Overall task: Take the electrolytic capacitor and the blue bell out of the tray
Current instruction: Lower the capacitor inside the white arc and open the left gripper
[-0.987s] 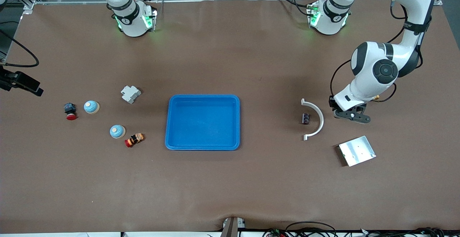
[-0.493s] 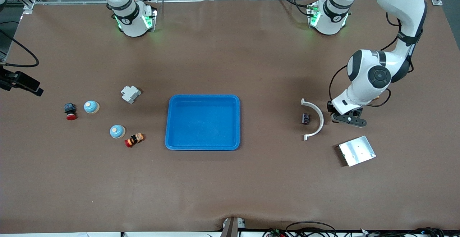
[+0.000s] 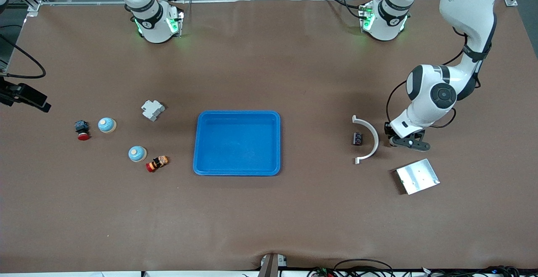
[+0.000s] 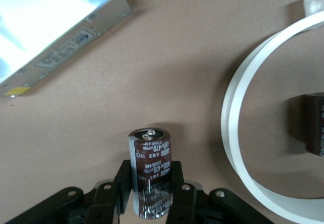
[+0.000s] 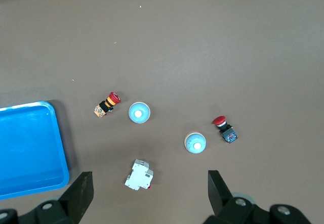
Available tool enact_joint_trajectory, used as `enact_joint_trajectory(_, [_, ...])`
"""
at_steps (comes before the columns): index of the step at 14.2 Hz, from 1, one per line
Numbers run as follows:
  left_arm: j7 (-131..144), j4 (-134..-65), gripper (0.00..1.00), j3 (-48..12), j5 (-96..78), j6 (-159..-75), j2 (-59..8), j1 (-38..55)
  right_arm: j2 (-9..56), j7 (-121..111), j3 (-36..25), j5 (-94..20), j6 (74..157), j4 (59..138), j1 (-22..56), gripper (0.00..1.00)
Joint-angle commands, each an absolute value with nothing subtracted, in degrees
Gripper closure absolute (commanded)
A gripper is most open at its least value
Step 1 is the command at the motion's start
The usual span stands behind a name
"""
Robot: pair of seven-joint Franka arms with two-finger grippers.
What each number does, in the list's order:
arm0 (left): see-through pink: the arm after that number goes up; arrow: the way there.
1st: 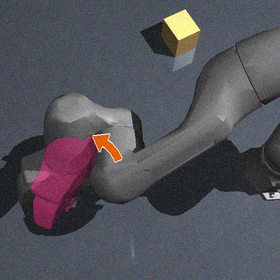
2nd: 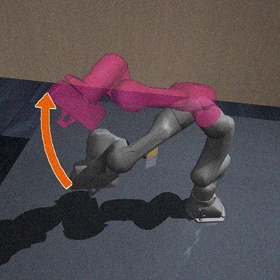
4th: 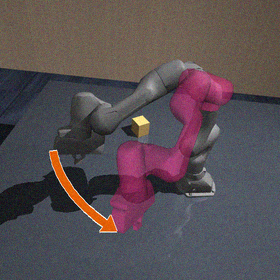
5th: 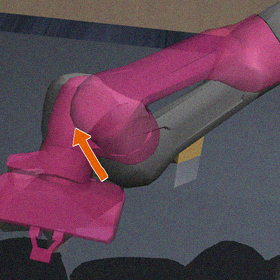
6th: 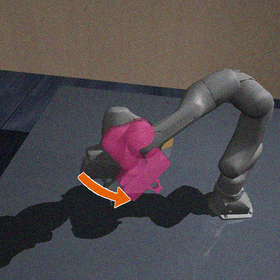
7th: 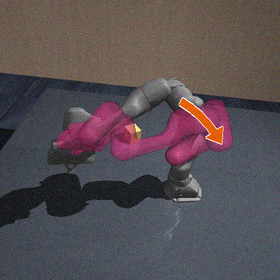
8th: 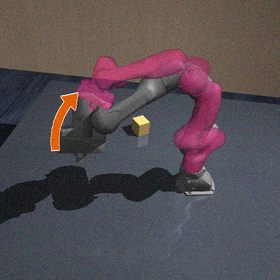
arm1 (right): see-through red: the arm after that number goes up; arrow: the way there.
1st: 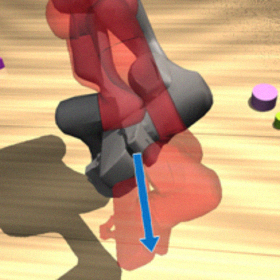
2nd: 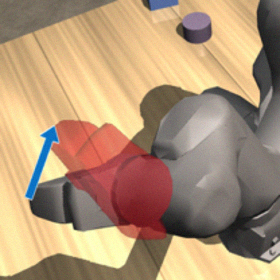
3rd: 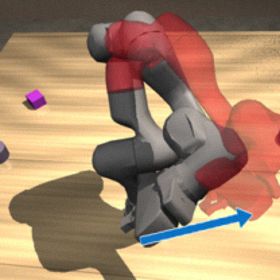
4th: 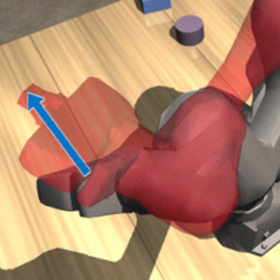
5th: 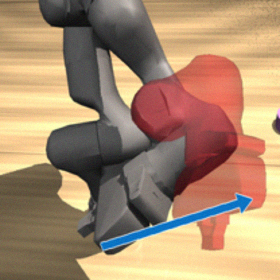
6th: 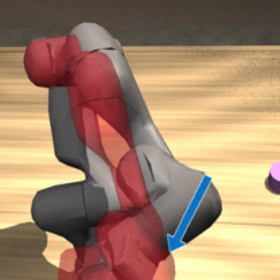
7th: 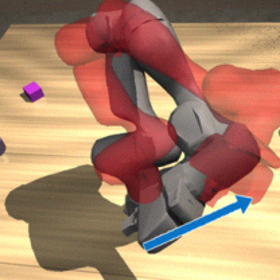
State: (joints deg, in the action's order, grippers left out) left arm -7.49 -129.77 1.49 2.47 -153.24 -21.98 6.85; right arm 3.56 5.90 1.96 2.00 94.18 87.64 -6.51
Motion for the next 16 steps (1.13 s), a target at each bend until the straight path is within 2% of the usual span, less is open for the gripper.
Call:
enact_joint_trajectory(1, [-8.2,-129.2,1.00,0.9,1.9,-153.9,-23.0,6.0,3.7,6.7,2.2,1.7,93.5,86.7,-6.7,0.00])
enact_joint_trajectory(5, [-8.6,-129.2,1.00,0.9,1.9,-153.8,-24.3,6.0,3.7,6.7,2.3,1.7,93.5,86.7,-6.7,0.00])
enact_joint_trajectory(6, [-8.5,-128.9,0.39,0.9,1.8,-153.8,-24.6,5.9,3.8,6.7,2.3,1.7,93.5,86.7,-6.7,0.00])
enact_joint_trajectory(7, [-8.4,-128.7,0.00,0.9,1.8,-153.8,-24.6,6.0,3.8,6.7,2.2,1.7,93.5,86.7,-6.7,0.00])
enact_joint_trajectory(12, [-6.3,-128.5,0.00,0.9,1.8,-152.5,-22.4,6.0,3.8,6.7,2.2,1.7,93.4,86.7,-6.8,0.00])
enact_joint_trajectory(16, [-6.3,-127.4,0.00,0.9,1.8,-147.7,-19.8,4.9,3.8,6.7,2.3,1.7,93.5,86.7,-6.7,0.00])
